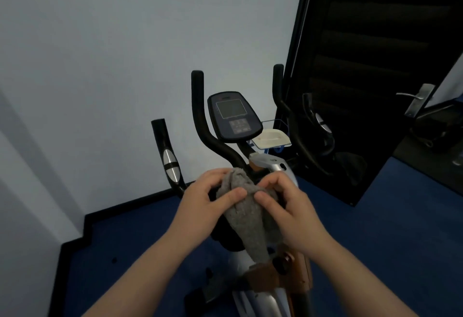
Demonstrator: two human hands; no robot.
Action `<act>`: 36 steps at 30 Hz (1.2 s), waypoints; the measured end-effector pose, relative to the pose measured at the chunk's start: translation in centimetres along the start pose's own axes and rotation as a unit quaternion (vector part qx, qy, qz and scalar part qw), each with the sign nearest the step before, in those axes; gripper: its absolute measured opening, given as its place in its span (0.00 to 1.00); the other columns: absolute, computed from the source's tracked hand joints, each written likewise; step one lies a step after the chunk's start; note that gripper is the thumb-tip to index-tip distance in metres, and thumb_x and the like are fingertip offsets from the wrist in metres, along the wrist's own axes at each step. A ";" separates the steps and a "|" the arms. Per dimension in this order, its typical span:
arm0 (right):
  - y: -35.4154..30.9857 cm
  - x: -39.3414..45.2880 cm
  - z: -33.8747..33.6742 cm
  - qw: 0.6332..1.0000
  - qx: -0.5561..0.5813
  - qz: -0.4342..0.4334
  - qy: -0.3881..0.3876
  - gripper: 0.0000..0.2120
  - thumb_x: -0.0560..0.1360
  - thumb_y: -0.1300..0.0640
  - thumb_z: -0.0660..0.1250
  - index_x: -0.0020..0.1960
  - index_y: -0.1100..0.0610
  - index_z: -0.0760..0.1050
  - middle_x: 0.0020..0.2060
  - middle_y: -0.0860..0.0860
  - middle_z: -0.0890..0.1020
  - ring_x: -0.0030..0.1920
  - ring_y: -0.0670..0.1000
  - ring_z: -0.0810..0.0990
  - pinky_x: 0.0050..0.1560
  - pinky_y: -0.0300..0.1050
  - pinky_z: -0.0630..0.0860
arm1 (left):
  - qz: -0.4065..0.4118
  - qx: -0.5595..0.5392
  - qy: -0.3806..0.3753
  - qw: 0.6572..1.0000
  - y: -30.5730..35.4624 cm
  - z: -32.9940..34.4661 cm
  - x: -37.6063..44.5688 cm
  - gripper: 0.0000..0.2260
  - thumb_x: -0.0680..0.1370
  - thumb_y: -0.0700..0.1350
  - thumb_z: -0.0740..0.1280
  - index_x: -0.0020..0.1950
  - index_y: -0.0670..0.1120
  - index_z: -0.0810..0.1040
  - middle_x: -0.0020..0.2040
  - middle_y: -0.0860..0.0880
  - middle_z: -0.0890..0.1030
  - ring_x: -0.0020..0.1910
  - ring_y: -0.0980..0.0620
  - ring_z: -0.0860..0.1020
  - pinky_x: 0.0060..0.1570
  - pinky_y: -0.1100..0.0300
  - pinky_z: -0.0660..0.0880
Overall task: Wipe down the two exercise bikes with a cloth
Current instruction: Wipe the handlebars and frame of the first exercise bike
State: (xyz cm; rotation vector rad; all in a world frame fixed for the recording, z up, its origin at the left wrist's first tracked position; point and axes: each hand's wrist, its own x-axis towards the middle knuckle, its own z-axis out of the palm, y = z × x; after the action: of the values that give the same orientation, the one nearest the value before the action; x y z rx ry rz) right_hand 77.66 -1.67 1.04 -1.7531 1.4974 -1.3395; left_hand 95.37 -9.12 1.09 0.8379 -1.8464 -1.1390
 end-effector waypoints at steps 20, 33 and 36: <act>-2.2 6.3 -1.9 0.988 0.120 0.043 -0.083 0.16 0.74 0.50 0.71 0.60 0.45 0.73 0.42 0.43 0.77 0.44 0.43 0.76 0.52 0.41 0.74 | 0.066 0.056 0.093 0.992 3.2 -4.6 3.3 0.16 0.63 0.60 0.72 0.35 0.49 0.73 0.28 0.57 0.76 0.28 0.62 0.73 0.27 0.69 0.70; -2.6 7.2 -0.3 0.971 0.172 0.010 -0.166 0.05 0.75 0.52 0.69 0.45 0.52 0.74 0.52 0.52 0.80 0.54 0.52 0.79 0.56 0.49 0.75 | 0.048 0.082 -0.023 0.995 3.7 -5.8 3.3 0.15 0.63 0.57 0.78 0.37 0.51 0.77 0.33 0.51 0.79 0.33 0.53 0.76 0.36 0.58 0.74; -2.8 7.2 0.3 0.967 0.177 0.023 -0.182 0.11 0.75 0.52 0.68 0.56 0.53 0.74 0.54 0.49 0.82 0.58 0.49 0.80 0.56 0.43 0.77 | 0.049 0.068 -0.036 0.996 3.5 -5.8 3.3 0.15 0.63 0.56 0.79 0.38 0.51 0.77 0.33 0.51 0.80 0.34 0.52 0.77 0.36 0.58 0.74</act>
State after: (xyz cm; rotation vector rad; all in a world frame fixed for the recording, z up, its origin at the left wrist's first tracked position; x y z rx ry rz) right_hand 78.72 -7.57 5.90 -1.6137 1.0217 -1.1047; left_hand 98.47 -12.81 6.84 0.7827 -2.0200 -1.0035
